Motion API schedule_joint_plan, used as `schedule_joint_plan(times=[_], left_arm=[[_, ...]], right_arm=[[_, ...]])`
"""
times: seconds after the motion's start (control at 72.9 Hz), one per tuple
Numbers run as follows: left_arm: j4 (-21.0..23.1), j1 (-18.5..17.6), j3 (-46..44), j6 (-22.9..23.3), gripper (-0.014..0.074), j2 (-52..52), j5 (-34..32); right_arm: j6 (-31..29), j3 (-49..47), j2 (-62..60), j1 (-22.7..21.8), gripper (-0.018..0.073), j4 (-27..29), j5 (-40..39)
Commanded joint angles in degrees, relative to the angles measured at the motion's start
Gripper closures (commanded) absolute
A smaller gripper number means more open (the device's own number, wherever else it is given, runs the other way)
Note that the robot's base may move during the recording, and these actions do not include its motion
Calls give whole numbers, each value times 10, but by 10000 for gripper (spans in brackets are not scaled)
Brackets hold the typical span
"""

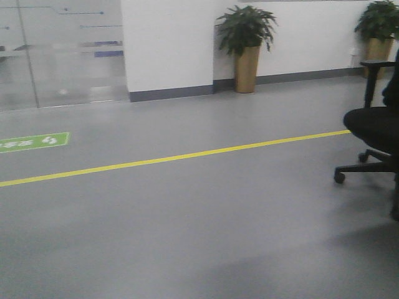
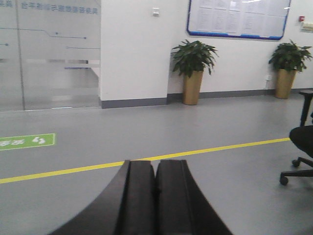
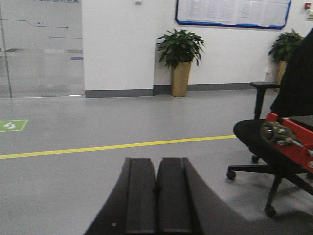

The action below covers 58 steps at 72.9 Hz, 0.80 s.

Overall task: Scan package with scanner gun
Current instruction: 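Turn the base toward the red table and approach it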

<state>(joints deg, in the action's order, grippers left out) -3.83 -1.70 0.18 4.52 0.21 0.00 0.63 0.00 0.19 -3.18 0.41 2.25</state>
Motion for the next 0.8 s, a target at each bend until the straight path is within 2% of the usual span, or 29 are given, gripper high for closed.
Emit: schedule_joint_plan(times=[0.0,0.782], left_arm=[[1,-2,-2,-1,708,-2,-12],[1,-10,-2,-1,708,-2,-12]], right_arm=[[0,0,-2,1,727,-4,-10],[0,0,-2,1,727,-4,-10]])
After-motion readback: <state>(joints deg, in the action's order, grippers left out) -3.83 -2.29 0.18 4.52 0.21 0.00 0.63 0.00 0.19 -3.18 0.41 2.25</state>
